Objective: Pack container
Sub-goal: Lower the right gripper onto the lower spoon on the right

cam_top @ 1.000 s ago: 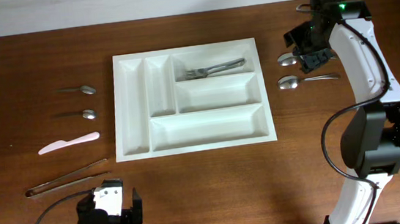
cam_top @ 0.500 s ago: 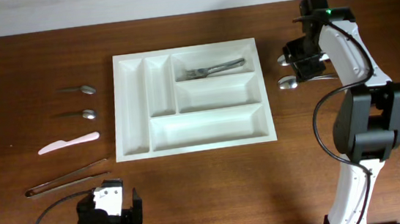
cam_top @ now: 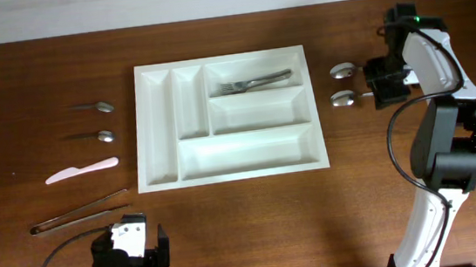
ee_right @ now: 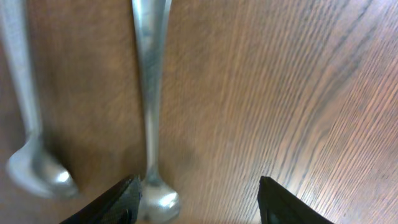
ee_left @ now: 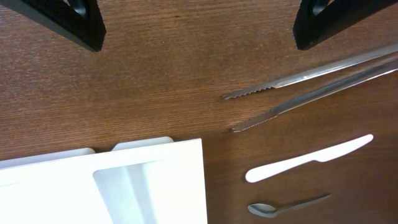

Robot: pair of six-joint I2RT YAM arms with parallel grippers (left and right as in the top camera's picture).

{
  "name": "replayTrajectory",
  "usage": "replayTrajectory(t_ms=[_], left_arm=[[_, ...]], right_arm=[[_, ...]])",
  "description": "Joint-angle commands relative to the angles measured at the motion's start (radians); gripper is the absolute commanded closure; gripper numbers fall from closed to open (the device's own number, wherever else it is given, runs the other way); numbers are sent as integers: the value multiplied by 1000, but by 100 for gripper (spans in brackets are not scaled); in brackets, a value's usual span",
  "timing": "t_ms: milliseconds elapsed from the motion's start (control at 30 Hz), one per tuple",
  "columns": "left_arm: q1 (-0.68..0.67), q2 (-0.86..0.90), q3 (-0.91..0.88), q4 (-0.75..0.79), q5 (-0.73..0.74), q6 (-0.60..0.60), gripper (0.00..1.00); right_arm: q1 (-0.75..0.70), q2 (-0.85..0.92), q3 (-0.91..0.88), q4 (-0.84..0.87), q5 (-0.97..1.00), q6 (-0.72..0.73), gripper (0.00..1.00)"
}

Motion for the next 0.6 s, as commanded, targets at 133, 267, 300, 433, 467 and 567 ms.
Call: replayTrajectory(t_ms=[133,267,300,433,467,567], left_arm=[[-5,-8,-3,0,4,13,1],[-5,-8,-3,0,4,13,1],[-5,-8,-3,0,4,13,1],[-5,-8,-3,0,4,13,1],[-5,-8,-3,0,4,13,1],[-5,-8,-3,0,4,13,1]], right_arm=[[9,16,-66,69,20,-44,41],[9,16,-66,122,5,-105,40],[9,16,-66,132,4,-118,39],[9,16,-66,158,5,-130,34],[9,16,-66,167,5,-142,34],[10,18,-66,183,7,-149,32]])
